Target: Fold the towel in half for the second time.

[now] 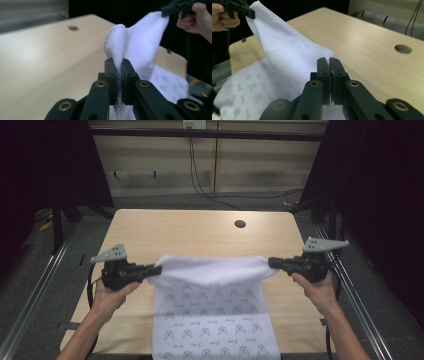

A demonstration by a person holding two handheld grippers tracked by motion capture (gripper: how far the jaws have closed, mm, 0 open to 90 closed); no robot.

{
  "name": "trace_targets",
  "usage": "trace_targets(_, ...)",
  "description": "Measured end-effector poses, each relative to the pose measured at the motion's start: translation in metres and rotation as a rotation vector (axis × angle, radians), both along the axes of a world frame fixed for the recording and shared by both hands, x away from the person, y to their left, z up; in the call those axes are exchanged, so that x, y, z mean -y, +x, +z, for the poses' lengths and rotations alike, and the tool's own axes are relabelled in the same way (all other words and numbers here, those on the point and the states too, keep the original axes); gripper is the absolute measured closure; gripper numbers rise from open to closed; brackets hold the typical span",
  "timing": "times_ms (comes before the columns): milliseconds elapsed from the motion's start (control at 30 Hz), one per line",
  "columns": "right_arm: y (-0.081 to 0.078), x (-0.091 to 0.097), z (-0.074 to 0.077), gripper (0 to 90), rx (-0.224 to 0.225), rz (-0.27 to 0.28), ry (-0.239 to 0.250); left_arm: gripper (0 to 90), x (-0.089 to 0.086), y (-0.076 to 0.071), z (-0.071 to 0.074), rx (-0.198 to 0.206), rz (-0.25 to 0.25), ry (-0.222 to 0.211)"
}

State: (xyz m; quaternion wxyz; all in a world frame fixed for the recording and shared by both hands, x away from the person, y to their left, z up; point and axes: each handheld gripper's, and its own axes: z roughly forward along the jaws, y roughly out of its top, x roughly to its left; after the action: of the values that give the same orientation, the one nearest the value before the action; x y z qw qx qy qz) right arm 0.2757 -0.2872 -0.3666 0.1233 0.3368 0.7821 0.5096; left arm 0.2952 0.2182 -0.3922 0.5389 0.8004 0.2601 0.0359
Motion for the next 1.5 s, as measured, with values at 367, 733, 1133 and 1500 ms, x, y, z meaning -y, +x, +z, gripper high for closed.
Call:
trace_targets(367,-0.064,0.000,-0.081,87.7,-0.250,0.044,-0.098,85.9,0.004,-0.059,-0.069,-0.243,-0.089,0.159)
trace_targets(733,-0.065,-0.010,-0.123,87.7,-0.373,0.052,-0.186,86.3,0.012,-0.051,-0.101,-0.336,-0.064,0.281)
trace_targets(1133,-0.031,-0.012,-0.124,87.5,-0.316,-0.023,-0.251,86.8,0.036,0.041,-0.106,-0.206,0.083,0.301)
trace_targets(1500,0.058,-0.009,-0.125,87.6,-0.259,-0.147,-0.330,86.8,0.051,0.116,-0.111,-0.182,0.209,0.280)
